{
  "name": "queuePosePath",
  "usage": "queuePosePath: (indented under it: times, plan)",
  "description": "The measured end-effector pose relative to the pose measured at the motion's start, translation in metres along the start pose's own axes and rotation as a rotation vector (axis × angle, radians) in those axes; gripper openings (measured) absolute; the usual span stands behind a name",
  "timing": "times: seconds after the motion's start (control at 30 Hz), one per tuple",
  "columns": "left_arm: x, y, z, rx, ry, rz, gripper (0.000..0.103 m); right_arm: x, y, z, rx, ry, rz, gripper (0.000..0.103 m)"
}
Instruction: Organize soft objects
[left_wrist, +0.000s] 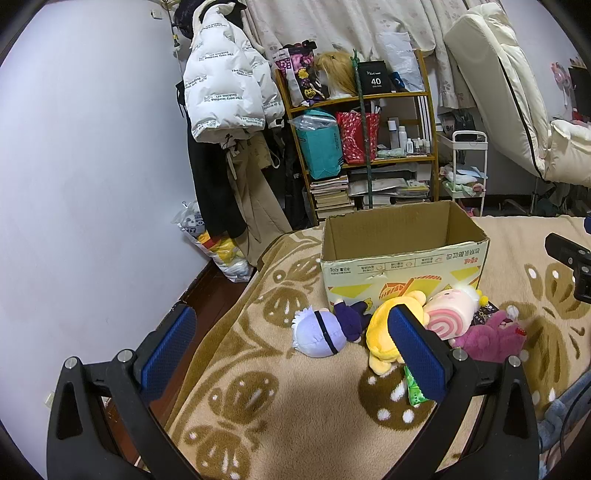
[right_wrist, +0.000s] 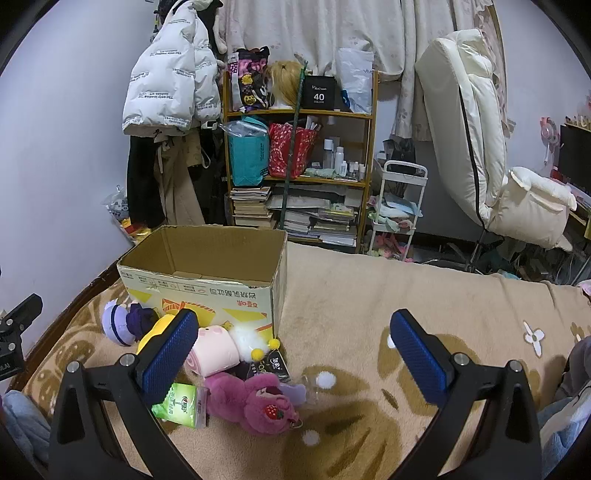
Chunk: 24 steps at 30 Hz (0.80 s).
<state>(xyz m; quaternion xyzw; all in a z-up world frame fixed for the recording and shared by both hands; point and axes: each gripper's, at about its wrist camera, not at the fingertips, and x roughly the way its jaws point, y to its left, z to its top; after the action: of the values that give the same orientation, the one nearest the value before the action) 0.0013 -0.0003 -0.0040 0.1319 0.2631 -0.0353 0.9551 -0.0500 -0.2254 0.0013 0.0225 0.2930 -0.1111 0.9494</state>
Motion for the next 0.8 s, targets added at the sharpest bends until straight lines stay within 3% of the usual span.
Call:
queuePosePath:
  times: [0.5,0.8]
  plan:
    - [0.000,-0.001,0.000,0.003,0.001,0.000,0.102,0.001,0.000,-0.001,0.006,0.005,0.000,0.103]
    - [0.013,0.000,-0.009,0.003,0.056,-0.016,0.102,0.005,0.000,-0.005,0.004,0.028,-0.006,0.103]
